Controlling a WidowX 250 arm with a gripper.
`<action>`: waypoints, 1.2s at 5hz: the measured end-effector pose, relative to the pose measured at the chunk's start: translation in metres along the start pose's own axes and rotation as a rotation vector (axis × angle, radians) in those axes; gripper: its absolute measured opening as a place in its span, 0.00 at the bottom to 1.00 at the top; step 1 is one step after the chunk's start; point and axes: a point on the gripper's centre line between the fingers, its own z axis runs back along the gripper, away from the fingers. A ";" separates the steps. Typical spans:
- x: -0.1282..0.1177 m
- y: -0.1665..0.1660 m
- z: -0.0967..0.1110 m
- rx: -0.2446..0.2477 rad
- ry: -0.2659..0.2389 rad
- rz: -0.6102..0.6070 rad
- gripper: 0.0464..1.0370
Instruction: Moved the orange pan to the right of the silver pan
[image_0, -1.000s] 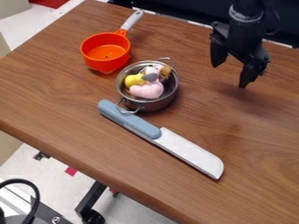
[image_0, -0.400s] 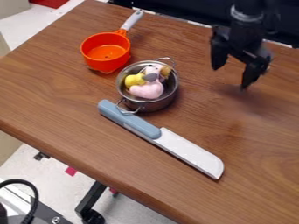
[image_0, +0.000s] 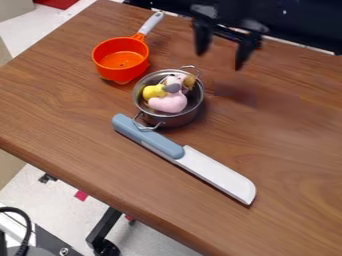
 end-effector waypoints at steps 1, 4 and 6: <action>0.012 0.037 0.021 0.029 -0.099 0.115 0.96; 0.020 0.106 0.018 0.057 -0.145 0.287 0.96; 0.022 0.111 -0.018 0.080 -0.076 0.385 0.96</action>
